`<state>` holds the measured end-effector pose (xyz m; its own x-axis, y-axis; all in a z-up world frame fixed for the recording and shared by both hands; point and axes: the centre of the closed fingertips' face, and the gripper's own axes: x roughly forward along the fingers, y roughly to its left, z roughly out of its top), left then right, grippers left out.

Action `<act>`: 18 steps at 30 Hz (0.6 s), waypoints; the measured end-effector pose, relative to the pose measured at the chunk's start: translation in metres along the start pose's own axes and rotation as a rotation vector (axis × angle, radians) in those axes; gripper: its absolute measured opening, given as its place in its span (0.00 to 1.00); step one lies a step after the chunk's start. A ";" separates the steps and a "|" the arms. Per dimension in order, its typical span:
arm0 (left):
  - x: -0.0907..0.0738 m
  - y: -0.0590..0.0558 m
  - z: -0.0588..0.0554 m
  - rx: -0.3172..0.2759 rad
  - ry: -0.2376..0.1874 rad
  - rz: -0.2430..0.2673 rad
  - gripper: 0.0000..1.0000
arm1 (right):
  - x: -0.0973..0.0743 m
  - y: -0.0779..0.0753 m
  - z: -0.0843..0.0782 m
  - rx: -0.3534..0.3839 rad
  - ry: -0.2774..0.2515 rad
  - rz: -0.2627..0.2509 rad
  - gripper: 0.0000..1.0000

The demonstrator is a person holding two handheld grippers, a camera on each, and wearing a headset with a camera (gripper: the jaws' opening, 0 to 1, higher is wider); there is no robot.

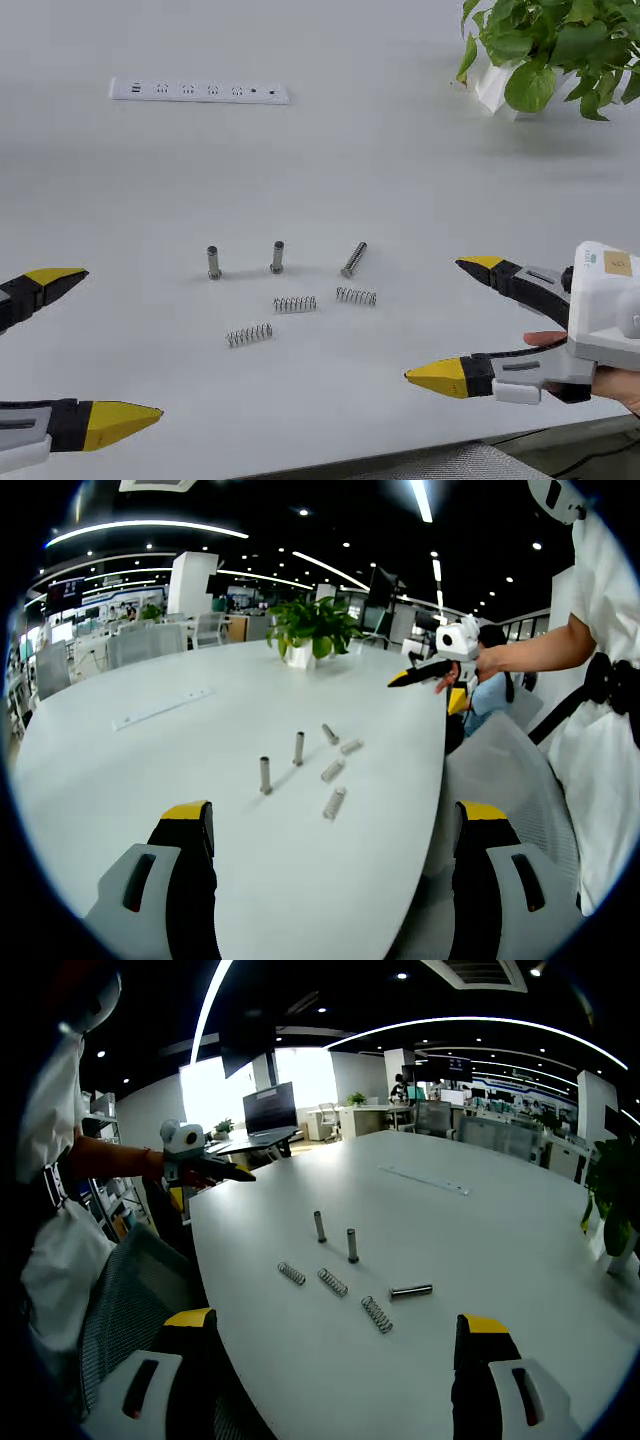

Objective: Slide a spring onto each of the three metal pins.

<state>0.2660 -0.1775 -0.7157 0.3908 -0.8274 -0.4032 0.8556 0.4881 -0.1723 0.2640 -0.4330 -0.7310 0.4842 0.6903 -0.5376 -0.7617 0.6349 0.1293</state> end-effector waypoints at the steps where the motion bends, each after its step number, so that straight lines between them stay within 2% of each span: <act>1: 0.000 0.000 0.000 0.000 -0.001 0.000 0.99 | 0.001 0.000 0.001 -0.001 -0.001 -0.001 0.99; 14: 0.001 0.002 0.000 -0.003 -0.006 -0.002 0.99 | 0.010 0.000 0.012 -0.004 0.013 -0.001 0.96; 18: 0.001 0.003 0.000 -0.004 -0.008 -0.001 0.99 | 0.013 -0.005 0.014 0.005 0.018 -0.003 0.94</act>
<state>0.2686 -0.1769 -0.7160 0.3923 -0.8303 -0.3959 0.8547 0.4881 -0.1766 0.2797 -0.4225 -0.7272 0.4787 0.6816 -0.5534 -0.7576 0.6392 0.1319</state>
